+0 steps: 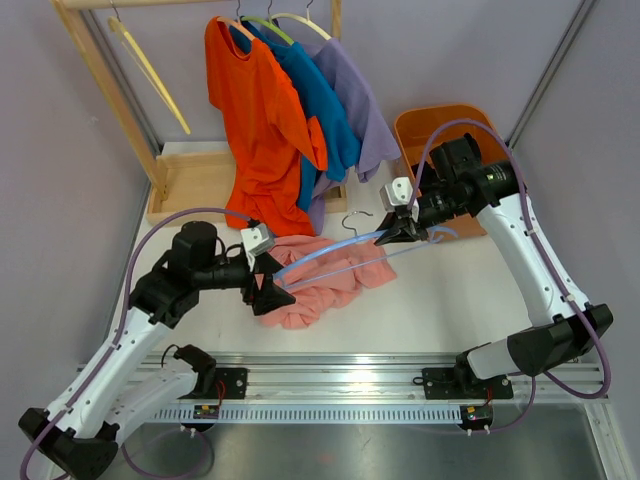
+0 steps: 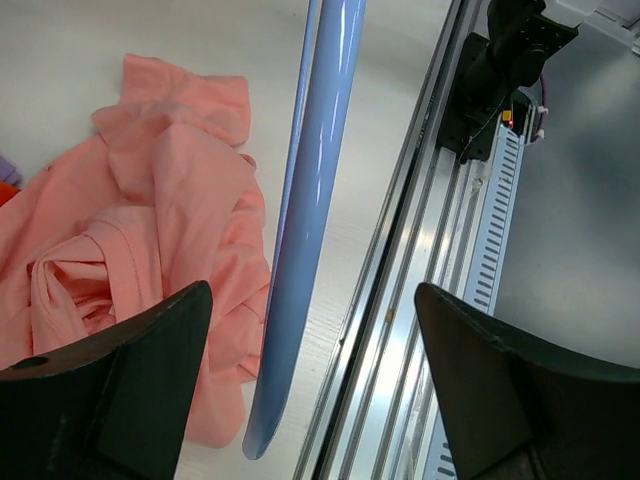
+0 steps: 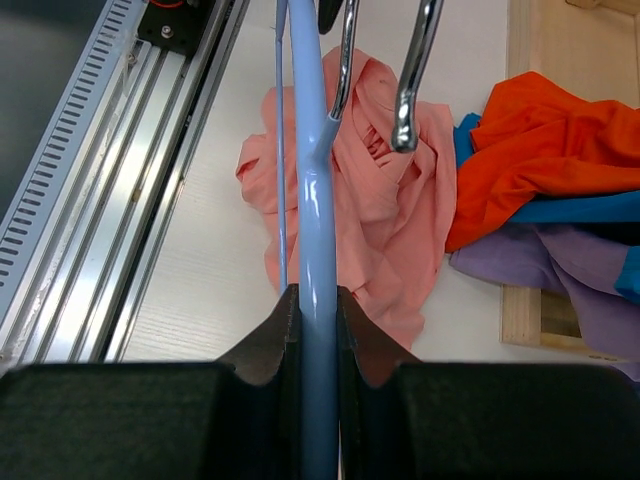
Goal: Remove the t-shirt from the hanger
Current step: Place the hanger at the clothesline.
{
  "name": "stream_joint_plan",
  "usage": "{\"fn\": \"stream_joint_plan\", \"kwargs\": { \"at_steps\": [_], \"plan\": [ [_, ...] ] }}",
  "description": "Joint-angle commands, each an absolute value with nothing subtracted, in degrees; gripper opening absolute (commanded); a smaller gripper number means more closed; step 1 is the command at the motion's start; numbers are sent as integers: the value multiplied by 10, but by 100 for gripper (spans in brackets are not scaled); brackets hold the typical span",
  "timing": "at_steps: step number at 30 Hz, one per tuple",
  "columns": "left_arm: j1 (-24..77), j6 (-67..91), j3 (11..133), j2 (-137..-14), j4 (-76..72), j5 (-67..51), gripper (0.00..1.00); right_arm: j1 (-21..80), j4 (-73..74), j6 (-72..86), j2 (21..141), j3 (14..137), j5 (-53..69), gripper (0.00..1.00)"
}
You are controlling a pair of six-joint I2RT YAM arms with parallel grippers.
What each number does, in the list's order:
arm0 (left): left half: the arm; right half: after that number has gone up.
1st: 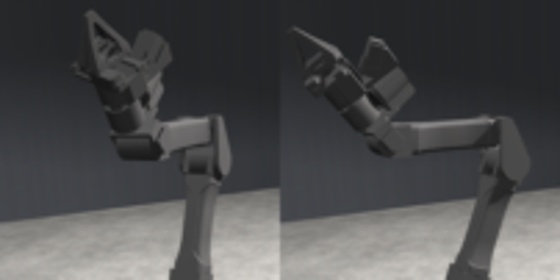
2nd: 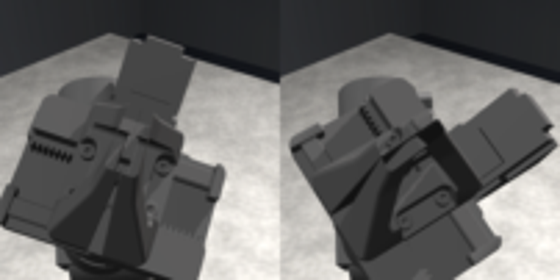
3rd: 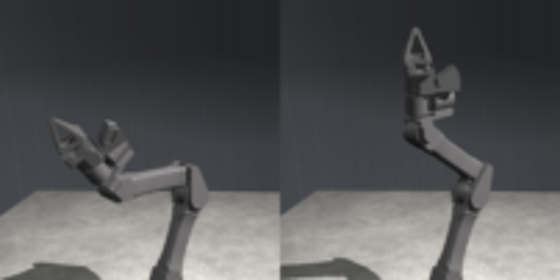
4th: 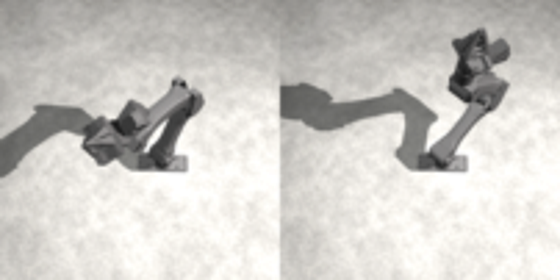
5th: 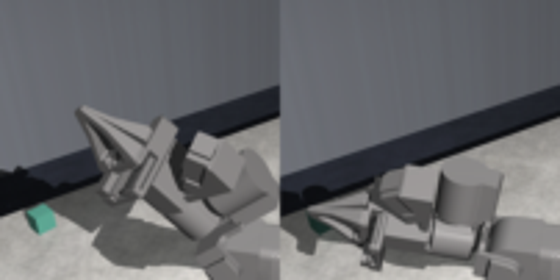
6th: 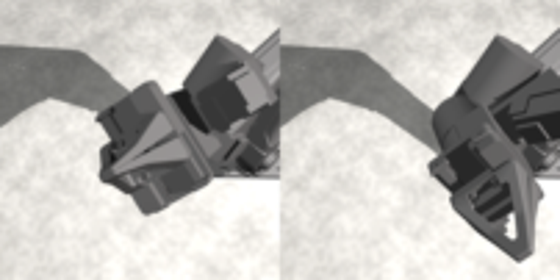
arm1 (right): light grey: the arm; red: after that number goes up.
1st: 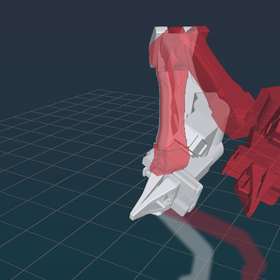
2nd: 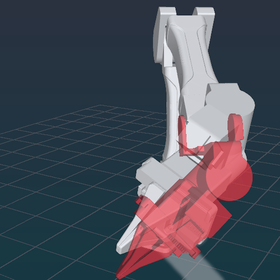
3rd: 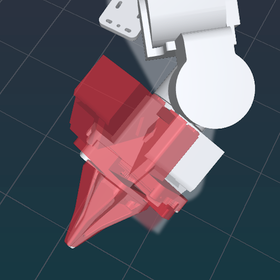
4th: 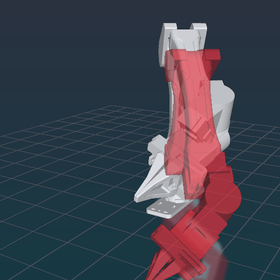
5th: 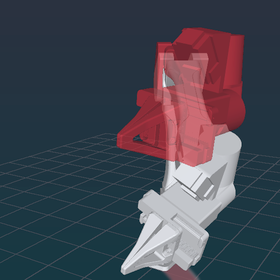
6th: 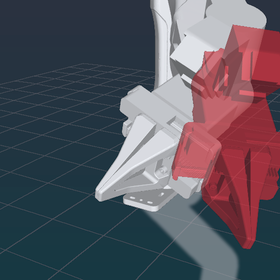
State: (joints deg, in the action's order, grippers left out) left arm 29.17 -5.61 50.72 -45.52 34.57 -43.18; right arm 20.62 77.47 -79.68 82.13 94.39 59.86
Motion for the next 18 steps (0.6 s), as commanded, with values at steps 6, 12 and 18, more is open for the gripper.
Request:
{"fn": "stream_joint_plan", "kwargs": {
  "at_steps": [6, 12, 18],
  "plan": [
    [290, -65, 480, -401, 308, -404, 67, 209, 938, -766, 811, 975, 668, 0],
    [290, -52, 478, -400, 266, -395, 42, 209, 938, -758, 813, 969, 677, 0],
    [290, -59, 483, -414, 257, -431, 16, 208, 938, -752, 814, 963, 683, 0]
  ]
}}
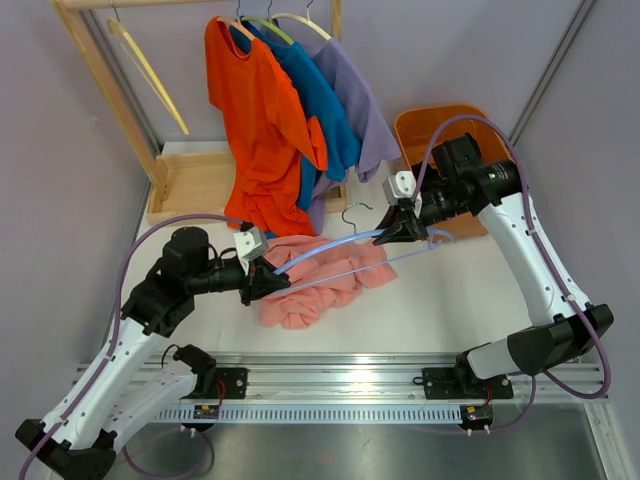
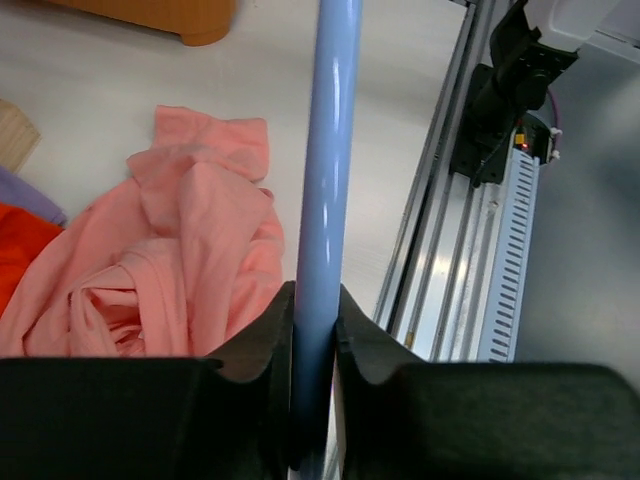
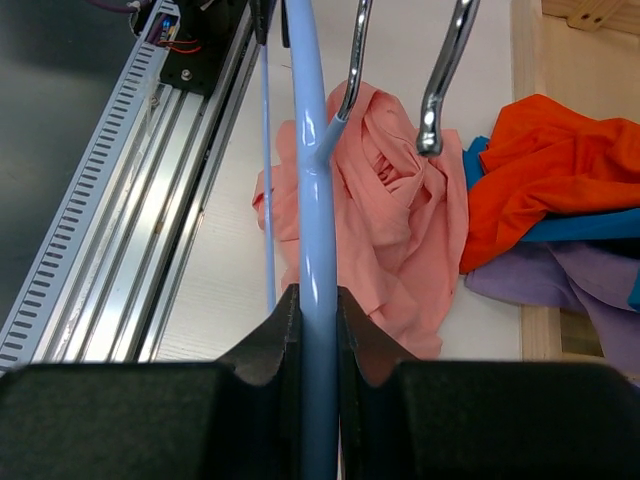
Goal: Remove the t-shirt from the hanger
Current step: Place the hanger at the clothesline.
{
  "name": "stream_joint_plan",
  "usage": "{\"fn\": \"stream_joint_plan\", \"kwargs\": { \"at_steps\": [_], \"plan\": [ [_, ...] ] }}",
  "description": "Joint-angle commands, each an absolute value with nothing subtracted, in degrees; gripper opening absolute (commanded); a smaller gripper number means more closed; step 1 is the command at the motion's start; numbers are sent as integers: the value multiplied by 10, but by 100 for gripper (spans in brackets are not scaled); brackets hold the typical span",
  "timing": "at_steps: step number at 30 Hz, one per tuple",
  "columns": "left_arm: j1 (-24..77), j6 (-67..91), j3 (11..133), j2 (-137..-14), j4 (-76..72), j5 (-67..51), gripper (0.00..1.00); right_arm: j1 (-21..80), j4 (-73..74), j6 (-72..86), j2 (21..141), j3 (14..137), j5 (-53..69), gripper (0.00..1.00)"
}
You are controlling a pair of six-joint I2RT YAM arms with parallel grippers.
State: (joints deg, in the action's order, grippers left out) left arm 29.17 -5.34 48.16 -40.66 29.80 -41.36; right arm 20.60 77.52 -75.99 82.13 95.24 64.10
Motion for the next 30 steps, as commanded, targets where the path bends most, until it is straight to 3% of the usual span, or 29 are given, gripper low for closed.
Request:
{"fn": "stream_joint_plan", "kwargs": {
  "at_steps": [1, 3, 9, 10, 11, 14, 16, 20, 30],
  "plan": [
    [290, -61, 483, -415, 258, -433, 12, 208, 938, -752, 814, 963, 682, 0],
    [290, -68, 489, -417, 271, -436, 0, 209, 938, -751, 816, 962, 682, 0],
    [290, -79, 501, -404, 298, -429, 0, 209, 937, -747, 824, 956, 679, 2],
    [290, -78, 504, -401, 300, -426, 0, 208, 935, -743, 826, 956, 679, 6],
    [290, -76, 504, -393, 303, -420, 0, 208, 933, -738, 830, 958, 679, 16],
    [290, -69, 508, -379, 312, -410, 0, 209, 922, -714, 835, 960, 679, 26],
    [290, -68, 511, -365, 321, -404, 0, 208, 911, -694, 836, 961, 686, 50],
    [290, -72, 513, -348, 341, -381, 0, 208, 877, -650, 829, 964, 694, 73],
    [290, -42, 526, -330, 345, -326, 0, 208, 808, -562, 810, 963, 683, 75]
  ]
}}
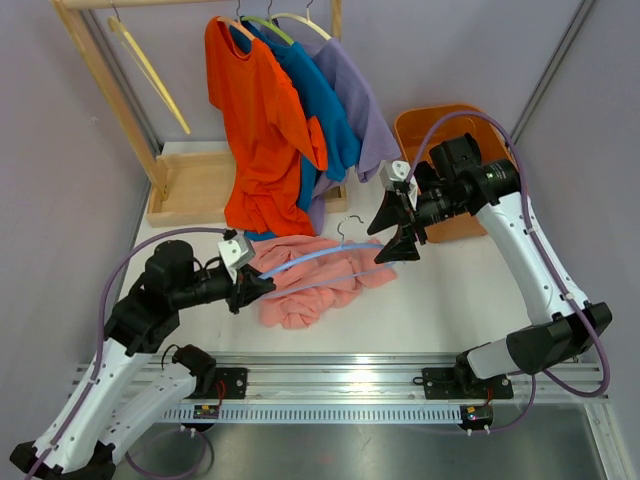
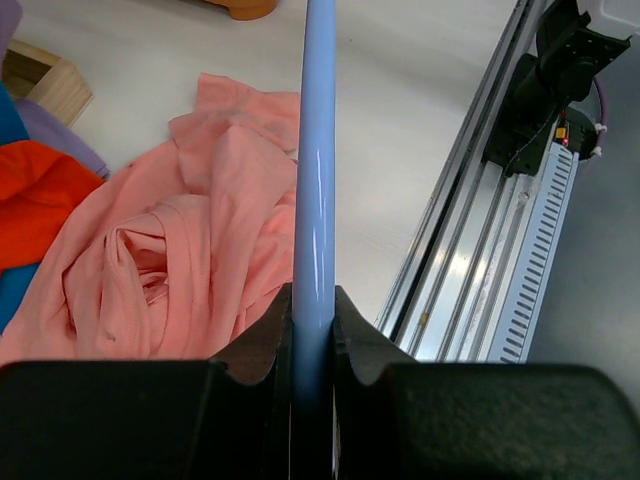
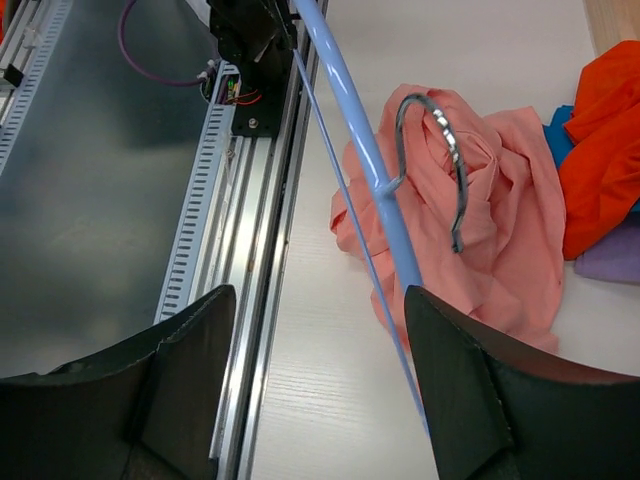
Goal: Remove the t-shirt from the hanger
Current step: Place the hanger at the clothesline.
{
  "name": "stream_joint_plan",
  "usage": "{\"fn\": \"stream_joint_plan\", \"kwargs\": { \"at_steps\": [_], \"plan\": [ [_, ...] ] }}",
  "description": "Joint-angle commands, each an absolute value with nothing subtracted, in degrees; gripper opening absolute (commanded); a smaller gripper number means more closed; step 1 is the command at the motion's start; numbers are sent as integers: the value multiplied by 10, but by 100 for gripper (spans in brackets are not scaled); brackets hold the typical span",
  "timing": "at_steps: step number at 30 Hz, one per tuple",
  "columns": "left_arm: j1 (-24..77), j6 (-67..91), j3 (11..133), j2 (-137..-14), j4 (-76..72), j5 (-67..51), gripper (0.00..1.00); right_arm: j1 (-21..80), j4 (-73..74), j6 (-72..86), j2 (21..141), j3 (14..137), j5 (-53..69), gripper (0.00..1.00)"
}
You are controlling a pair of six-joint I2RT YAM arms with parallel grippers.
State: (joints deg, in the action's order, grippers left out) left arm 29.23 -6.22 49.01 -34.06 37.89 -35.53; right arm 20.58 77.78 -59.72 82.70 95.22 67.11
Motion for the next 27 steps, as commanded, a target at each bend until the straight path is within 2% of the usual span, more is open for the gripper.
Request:
{"fn": "stream_joint_plan", "kwargs": {
  "at_steps": [1, 4, 9, 15, 22, 27],
  "plan": [
    [290, -35, 529, -329, 348, -313, 0, 208, 787, -545, 808, 961, 670, 76],
    [290, -11, 542, -323, 352, -295, 0, 200, 707, -451, 799, 955, 625, 76],
    [290, 26, 574, -302, 386, -267, 0, 115, 596, -325, 791, 955, 594, 76],
    [290, 22, 629, -247, 419, -272, 0, 60, 569, -314, 801, 962, 572, 76],
    [290, 36, 772, -271, 480, -104, 0, 47, 527, -281, 796, 936, 563, 77],
    [290, 61, 862, -302, 463, -5, 0, 42, 519, -267, 803, 931, 557, 76]
  ]
}}
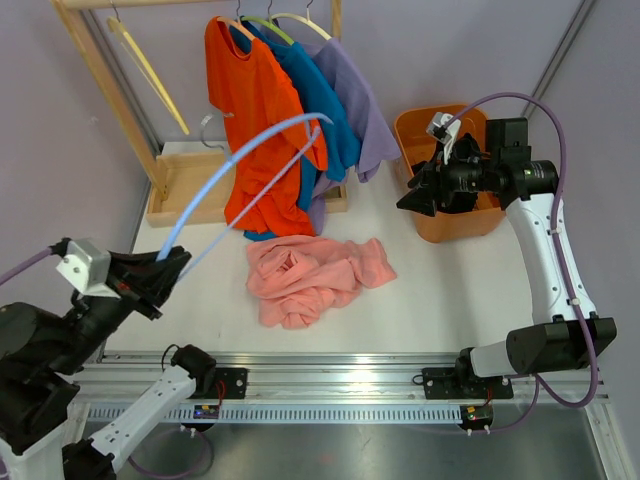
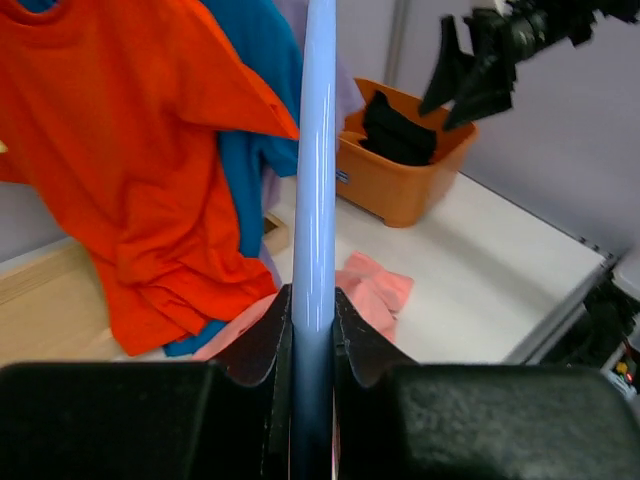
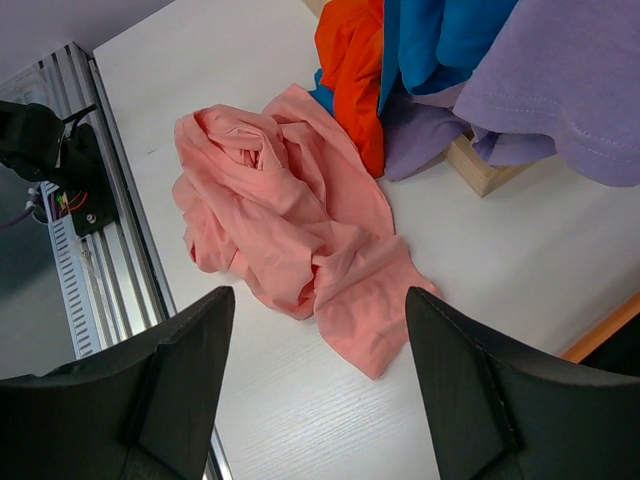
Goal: Remove the t-shirt from the hanger
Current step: Place the hanger at the clothesline.
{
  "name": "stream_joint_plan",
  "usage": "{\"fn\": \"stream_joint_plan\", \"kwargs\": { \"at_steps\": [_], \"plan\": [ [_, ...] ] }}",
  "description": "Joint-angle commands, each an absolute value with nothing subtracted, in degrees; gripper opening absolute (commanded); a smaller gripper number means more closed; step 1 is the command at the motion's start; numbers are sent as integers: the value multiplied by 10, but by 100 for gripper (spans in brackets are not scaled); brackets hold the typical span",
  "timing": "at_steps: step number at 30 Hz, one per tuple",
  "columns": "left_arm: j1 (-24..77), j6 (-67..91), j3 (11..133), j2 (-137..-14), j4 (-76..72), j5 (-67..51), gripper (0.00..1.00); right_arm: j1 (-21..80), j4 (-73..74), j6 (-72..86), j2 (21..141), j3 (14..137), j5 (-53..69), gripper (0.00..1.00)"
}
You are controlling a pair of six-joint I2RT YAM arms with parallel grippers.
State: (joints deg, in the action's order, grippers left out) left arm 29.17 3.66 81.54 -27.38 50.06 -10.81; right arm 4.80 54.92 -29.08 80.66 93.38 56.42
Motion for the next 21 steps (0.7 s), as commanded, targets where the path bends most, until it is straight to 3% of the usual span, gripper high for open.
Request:
{"fn": "stream_joint_plan", "kwargs": {
  "at_steps": [1, 12, 21],
  "plan": [
    [290, 62, 870, -307, 459, 34, 0, 41, 518, -265, 805, 927, 555, 76],
    [290, 62, 921, -393, 419, 246, 0, 33, 507, -259, 798, 899, 543, 76],
    [290, 59, 909, -498, 334, 308, 0, 30, 494, -246, 804, 893, 547, 76]
  ]
}}
